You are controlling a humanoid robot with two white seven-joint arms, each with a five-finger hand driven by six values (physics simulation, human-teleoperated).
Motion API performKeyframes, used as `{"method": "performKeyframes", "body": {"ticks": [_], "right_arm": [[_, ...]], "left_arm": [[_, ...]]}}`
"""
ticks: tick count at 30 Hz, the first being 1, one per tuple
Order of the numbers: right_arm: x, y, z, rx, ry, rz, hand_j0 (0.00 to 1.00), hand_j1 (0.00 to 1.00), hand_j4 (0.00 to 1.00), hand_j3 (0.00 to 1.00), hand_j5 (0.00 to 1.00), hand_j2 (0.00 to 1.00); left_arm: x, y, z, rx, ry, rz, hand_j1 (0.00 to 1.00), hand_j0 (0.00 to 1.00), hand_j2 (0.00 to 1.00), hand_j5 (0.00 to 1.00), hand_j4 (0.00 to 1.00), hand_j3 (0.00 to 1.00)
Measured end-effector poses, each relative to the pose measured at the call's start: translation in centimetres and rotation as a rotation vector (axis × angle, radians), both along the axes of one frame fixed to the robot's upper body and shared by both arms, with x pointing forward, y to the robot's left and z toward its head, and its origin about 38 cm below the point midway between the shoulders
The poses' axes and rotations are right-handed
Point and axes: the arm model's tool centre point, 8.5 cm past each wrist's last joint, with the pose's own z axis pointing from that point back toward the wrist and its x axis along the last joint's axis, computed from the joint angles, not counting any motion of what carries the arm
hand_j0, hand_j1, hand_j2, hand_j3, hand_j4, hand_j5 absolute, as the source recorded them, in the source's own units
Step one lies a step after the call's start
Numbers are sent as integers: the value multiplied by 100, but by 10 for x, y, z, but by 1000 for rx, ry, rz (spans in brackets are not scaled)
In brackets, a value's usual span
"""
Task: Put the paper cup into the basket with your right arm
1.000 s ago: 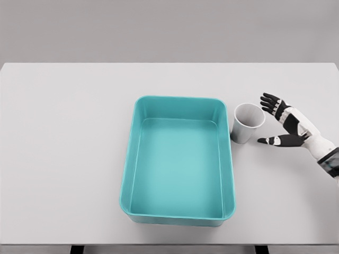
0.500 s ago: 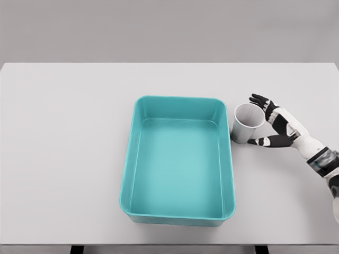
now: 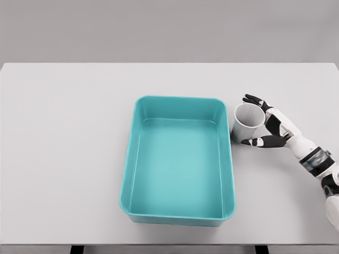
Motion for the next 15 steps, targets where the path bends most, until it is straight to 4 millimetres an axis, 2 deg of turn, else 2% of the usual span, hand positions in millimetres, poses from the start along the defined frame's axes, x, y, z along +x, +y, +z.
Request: {"method": "performKeyframes", "body": {"ticks": [15], "right_arm": [[2, 5, 0, 4, 0, 10, 97, 97, 97, 97, 97, 97]], "left_arm": [[0, 0, 0, 0, 0, 0, 100, 100, 100, 100, 100, 100]]}}
